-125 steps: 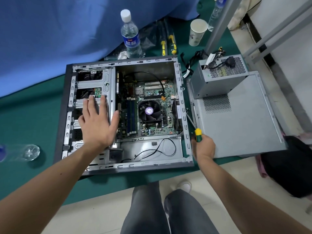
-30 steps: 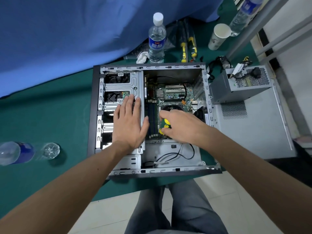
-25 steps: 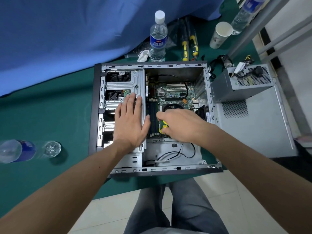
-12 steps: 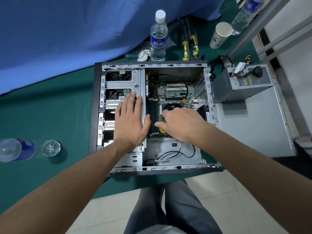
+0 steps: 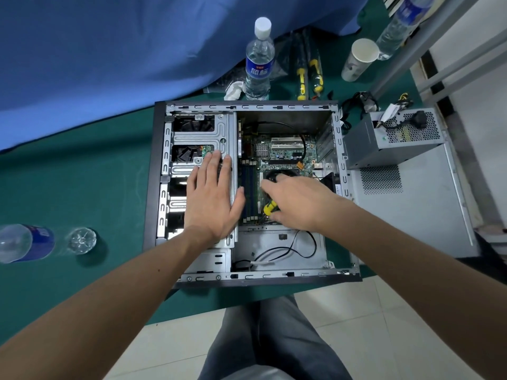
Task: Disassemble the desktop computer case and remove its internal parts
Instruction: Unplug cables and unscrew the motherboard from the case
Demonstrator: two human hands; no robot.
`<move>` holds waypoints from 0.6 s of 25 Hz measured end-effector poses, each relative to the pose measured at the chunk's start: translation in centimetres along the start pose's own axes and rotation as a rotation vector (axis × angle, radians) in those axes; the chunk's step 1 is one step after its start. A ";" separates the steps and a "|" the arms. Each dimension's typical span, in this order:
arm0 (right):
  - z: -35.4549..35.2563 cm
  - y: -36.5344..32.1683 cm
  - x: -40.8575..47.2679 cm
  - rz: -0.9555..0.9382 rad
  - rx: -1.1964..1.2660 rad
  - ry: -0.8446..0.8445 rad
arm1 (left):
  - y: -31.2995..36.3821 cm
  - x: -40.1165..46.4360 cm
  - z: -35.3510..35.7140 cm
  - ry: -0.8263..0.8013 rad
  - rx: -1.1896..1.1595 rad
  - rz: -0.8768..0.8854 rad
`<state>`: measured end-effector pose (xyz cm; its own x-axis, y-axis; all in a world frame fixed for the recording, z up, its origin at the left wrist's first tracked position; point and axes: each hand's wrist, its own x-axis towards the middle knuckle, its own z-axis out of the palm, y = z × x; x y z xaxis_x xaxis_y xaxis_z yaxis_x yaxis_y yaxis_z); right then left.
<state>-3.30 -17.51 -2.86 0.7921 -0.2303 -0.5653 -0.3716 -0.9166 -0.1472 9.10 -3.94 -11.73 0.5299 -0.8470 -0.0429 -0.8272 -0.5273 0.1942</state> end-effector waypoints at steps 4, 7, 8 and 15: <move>1.0 -0.1 0.3 0.098 0.000 0.139 | 0.0 0.0 0.1 0.001 -0.001 0.002; 0.8 0.1 0.1 -0.107 0.157 0.104 | 0.1 0.0 0.1 -0.002 0.003 -0.004; 0.8 0.0 0.0 -0.137 0.192 0.081 | 0.1 0.0 0.1 -0.004 0.005 -0.006; 1.3 -1.1 0.4 0.112 0.039 0.189 | 0.1 0.0 0.1 0.011 0.002 -0.006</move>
<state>-3.20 -16.22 -3.95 0.8201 -0.3903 -0.4185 -0.4778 -0.8695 -0.1253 9.00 -3.99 -11.75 0.5372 -0.8428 -0.0329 -0.8242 -0.5328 0.1918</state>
